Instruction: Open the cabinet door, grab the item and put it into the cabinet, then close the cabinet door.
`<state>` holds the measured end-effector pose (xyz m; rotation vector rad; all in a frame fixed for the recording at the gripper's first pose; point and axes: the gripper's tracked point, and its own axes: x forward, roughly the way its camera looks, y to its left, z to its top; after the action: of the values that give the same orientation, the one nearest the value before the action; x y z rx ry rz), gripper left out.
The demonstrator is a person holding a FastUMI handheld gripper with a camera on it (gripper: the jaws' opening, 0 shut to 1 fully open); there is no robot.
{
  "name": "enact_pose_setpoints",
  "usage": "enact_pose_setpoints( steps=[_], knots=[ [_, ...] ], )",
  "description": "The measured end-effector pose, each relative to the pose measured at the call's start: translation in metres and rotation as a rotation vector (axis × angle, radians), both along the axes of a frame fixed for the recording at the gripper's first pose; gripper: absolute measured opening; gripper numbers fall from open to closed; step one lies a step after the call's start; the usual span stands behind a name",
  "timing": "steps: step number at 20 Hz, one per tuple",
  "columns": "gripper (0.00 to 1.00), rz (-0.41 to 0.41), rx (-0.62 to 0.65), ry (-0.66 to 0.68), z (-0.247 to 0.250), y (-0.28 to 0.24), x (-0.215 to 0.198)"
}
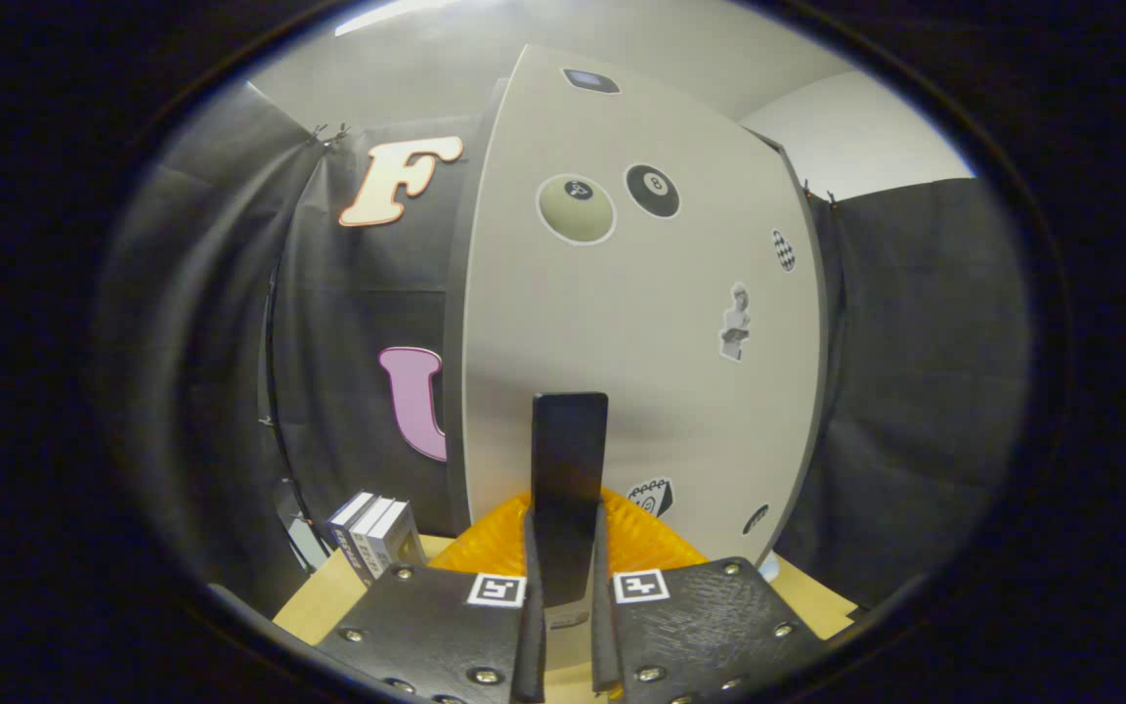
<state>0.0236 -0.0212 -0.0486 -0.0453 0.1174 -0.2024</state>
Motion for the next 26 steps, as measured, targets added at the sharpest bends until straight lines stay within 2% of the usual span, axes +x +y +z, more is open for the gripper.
enact_pose_setpoints(
  steps=[9,16,26],
  knots=[
    [0.18,-0.106,0.004,-0.001,0.014,-0.047,-0.081],
    [0.18,-0.250,0.003,-0.001,0.022,-0.104,-0.140],
    [0.17,-0.294,0.005,0.026,0.024,-0.172,-0.185]
  ],
)
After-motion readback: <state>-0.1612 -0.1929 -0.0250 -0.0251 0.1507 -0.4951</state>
